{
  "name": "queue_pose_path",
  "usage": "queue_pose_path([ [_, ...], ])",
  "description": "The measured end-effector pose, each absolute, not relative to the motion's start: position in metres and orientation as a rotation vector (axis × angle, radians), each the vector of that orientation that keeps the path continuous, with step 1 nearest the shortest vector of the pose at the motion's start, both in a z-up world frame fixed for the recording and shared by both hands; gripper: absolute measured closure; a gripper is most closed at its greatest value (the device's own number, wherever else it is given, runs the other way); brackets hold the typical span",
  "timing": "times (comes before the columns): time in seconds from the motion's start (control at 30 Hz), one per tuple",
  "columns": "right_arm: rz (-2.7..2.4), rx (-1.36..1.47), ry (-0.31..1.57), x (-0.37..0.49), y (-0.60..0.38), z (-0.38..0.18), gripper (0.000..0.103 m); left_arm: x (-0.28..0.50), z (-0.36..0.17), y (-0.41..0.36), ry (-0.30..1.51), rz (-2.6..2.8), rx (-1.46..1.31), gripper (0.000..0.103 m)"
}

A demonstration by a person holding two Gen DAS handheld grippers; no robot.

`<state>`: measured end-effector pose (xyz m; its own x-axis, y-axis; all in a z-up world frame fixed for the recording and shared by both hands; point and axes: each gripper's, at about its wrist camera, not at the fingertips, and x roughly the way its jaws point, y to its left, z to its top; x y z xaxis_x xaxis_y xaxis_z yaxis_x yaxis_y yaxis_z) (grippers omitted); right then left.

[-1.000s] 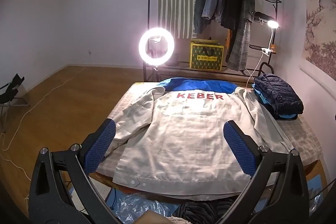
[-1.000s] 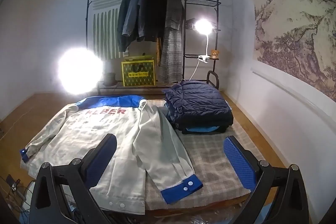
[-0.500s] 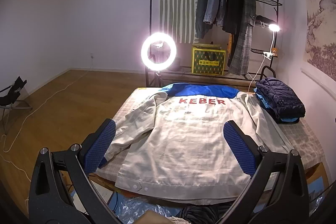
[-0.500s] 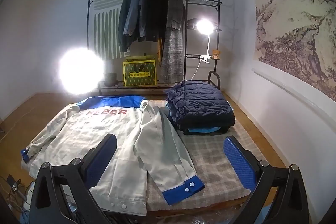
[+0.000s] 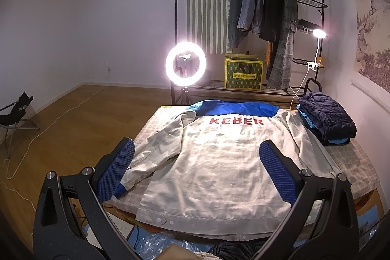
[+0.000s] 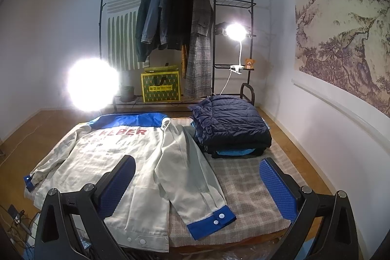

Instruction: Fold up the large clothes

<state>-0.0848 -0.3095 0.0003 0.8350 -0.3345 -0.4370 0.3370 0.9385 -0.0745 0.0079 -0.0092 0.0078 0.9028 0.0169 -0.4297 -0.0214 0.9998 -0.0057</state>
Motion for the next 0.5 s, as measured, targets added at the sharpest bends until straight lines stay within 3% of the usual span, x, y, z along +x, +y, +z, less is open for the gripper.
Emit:
queue_pose_path([
  [0.5, -0.357, 0.004, 0.45, -0.0878, -0.3086, 0.0054, 0.0, 0.0014, 0.0118, -0.0147, 0.416, 0.033, 0.005, 0.0],
])
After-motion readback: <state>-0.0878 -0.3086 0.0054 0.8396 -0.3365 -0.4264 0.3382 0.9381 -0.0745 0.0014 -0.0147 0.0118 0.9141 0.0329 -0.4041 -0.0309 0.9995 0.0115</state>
